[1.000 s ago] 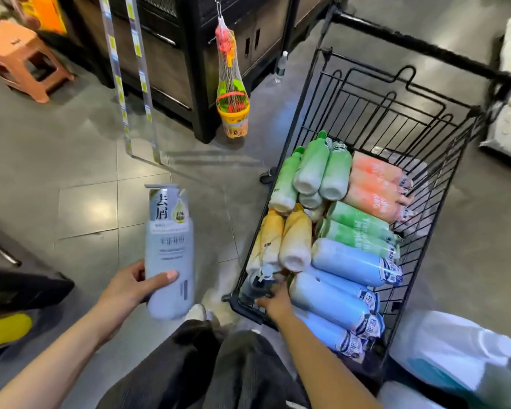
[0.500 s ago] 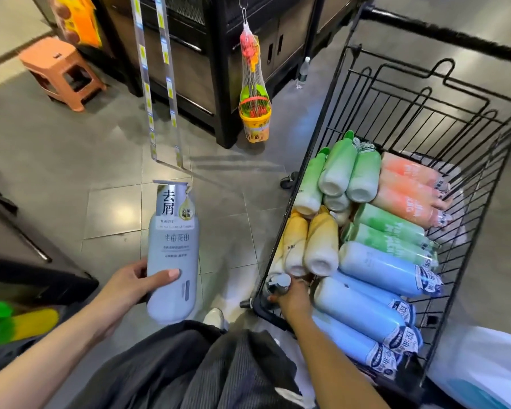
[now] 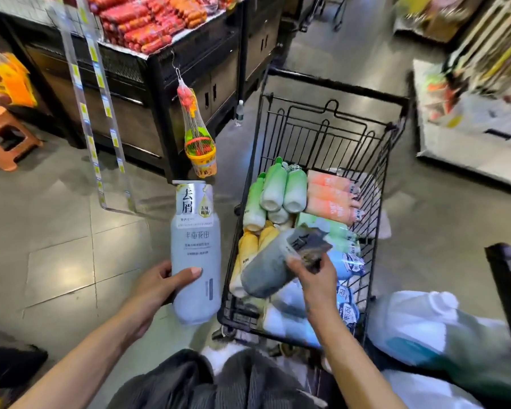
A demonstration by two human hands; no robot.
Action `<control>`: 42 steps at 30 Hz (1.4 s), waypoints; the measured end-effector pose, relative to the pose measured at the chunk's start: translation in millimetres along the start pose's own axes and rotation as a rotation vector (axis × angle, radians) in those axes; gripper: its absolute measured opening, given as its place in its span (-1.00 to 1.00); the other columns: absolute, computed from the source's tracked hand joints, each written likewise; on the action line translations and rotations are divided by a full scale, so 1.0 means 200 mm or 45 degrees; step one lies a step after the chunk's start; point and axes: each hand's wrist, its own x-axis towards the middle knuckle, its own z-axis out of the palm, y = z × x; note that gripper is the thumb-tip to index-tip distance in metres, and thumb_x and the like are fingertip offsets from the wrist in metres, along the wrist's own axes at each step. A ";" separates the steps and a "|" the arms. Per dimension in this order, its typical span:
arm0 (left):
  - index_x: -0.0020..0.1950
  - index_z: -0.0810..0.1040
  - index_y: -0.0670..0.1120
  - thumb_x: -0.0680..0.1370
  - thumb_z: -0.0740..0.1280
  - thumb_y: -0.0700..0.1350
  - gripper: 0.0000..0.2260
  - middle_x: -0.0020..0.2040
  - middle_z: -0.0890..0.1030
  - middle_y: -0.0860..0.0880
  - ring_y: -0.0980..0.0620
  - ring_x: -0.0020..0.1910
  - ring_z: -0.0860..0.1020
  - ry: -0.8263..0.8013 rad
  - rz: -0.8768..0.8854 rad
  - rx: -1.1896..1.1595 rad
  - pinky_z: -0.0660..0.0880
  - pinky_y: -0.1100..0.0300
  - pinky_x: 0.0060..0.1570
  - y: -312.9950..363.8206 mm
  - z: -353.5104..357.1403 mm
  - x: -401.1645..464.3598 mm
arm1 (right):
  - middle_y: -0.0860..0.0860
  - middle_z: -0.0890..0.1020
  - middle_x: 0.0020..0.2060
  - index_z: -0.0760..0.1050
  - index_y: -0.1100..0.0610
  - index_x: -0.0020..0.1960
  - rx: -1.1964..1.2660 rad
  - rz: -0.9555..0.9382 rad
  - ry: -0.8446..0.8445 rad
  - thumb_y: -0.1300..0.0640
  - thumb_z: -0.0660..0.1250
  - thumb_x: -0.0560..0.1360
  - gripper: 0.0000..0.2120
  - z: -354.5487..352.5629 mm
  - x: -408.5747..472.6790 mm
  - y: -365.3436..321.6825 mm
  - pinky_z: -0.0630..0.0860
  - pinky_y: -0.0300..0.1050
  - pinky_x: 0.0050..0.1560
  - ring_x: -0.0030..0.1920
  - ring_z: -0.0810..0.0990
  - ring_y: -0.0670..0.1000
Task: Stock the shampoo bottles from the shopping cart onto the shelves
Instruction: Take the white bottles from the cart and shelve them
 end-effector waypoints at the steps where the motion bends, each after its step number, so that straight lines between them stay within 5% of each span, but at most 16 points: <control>1: 0.12 0.59 -0.12 0.17 0.50 0.07 -0.44 -0.01 0.70 -0.09 -0.08 -0.02 0.67 -0.035 0.025 -0.012 0.57 0.11 -0.07 0.03 0.03 0.00 | -0.07 0.65 -0.11 0.48 0.07 0.05 0.232 0.013 0.008 0.07 0.51 0.15 -0.50 0.00 0.01 -0.05 0.52 -0.28 -0.06 -0.11 0.61 -0.11; 3: 0.10 0.59 -0.12 0.16 0.50 0.06 -0.44 -0.02 0.70 -0.08 -0.08 -0.02 0.66 -0.085 0.068 -0.036 0.57 0.08 -0.03 0.09 0.08 0.00 | -0.04 0.66 -0.09 0.47 0.11 0.10 0.519 0.156 -0.004 0.02 0.47 0.06 -0.38 0.02 0.00 -0.07 0.54 -0.12 0.02 -0.09 0.62 -0.08; 6: 0.08 0.59 -0.11 0.12 0.50 0.08 -0.43 -0.05 0.71 -0.07 -0.05 -0.07 0.67 -0.151 0.123 -0.045 0.58 0.09 -0.06 0.14 0.12 0.01 | 0.08 0.65 -0.01 0.48 0.10 0.12 0.457 0.295 0.009 -0.03 0.50 0.07 -0.36 0.04 -0.07 -0.04 0.52 0.09 0.12 -0.01 0.62 0.05; 11: 0.07 0.59 -0.14 0.07 0.48 0.12 -0.37 -0.06 0.71 -0.07 0.05 -0.17 0.68 -0.313 0.177 -0.018 0.59 0.27 -0.25 0.19 0.11 0.03 | 0.07 0.68 -0.01 0.51 0.10 0.12 0.261 0.259 0.138 -0.19 0.46 0.07 -0.32 0.00 -0.17 -0.08 0.59 -0.06 -0.01 -0.06 0.66 0.00; 18: 0.09 0.60 -0.19 0.09 0.49 0.14 -0.34 -0.02 0.70 -0.14 -0.03 -0.11 0.67 -0.703 0.181 0.191 0.60 0.21 -0.19 0.27 0.13 0.14 | -0.02 0.70 -0.09 0.51 0.05 0.02 0.114 0.105 0.390 0.01 0.47 0.22 -0.60 -0.05 -0.40 -0.20 0.57 -0.21 -0.15 -0.12 0.68 -0.06; 21: 0.07 0.60 -0.20 0.05 0.53 0.17 -0.30 -0.02 0.69 -0.17 -0.05 -0.10 0.65 -0.885 0.148 0.309 0.58 0.18 -0.17 0.27 0.19 0.15 | 0.02 0.67 0.00 0.48 0.08 0.12 0.115 0.107 0.599 0.00 0.45 0.22 -0.50 -0.03 -0.62 -0.20 0.58 -0.28 -0.13 -0.11 0.65 -0.08; 24: 0.10 0.59 -0.20 0.09 0.49 0.14 -0.33 0.00 0.69 -0.18 -0.06 -0.10 0.65 -1.097 0.097 0.403 0.57 0.22 -0.22 0.23 0.26 0.12 | 0.16 0.65 0.08 0.46 0.18 0.23 0.251 0.175 0.781 -0.08 0.51 0.14 -0.28 0.02 -0.87 -0.14 0.58 -0.02 0.05 0.03 0.64 0.11; 28: 0.08 0.58 -0.22 0.37 0.47 -0.14 -0.68 -0.13 0.71 -0.14 0.00 -0.25 0.67 -1.380 -0.057 0.491 0.57 0.24 -0.36 0.12 0.33 -0.08 | 0.17 0.66 0.07 0.48 0.16 0.21 0.427 0.176 1.123 -0.12 0.49 0.09 -0.26 0.12 -1.25 -0.09 0.54 0.14 0.13 0.05 0.64 0.15; 32: 0.04 0.61 -0.20 0.08 0.58 0.10 -0.37 -0.06 0.69 -0.22 -0.14 -0.15 0.66 -1.646 -0.154 0.657 0.57 -0.04 -0.06 -0.02 0.37 -0.33 | 0.05 0.69 -0.03 0.48 0.09 0.14 0.445 0.080 1.403 -0.13 0.49 0.06 -0.31 0.17 -1.64 -0.08 0.59 -0.07 -0.07 -0.08 0.67 0.02; 36: 0.07 0.60 -0.24 0.14 0.51 0.05 -0.41 -0.04 0.68 -0.24 -0.09 -0.17 0.67 -1.855 -0.168 0.715 0.58 0.19 -0.30 -0.11 0.41 -0.63 | 0.13 0.68 0.04 0.48 0.11 0.20 0.452 0.036 1.588 -0.10 0.55 0.11 -0.29 0.20 -2.00 -0.10 0.58 0.13 0.07 0.04 0.66 0.17; 42: 0.06 0.61 -0.24 0.18 0.54 -0.03 -0.48 -0.06 0.67 -0.28 -0.14 -0.18 0.67 -2.081 -0.145 0.677 0.59 0.16 -0.30 -0.20 0.43 -1.11 | 0.08 0.68 0.07 0.49 0.06 0.23 0.311 -0.051 1.662 -0.06 0.53 0.11 -0.29 0.17 -2.52 -0.19 0.59 -0.06 -0.05 0.05 0.67 0.11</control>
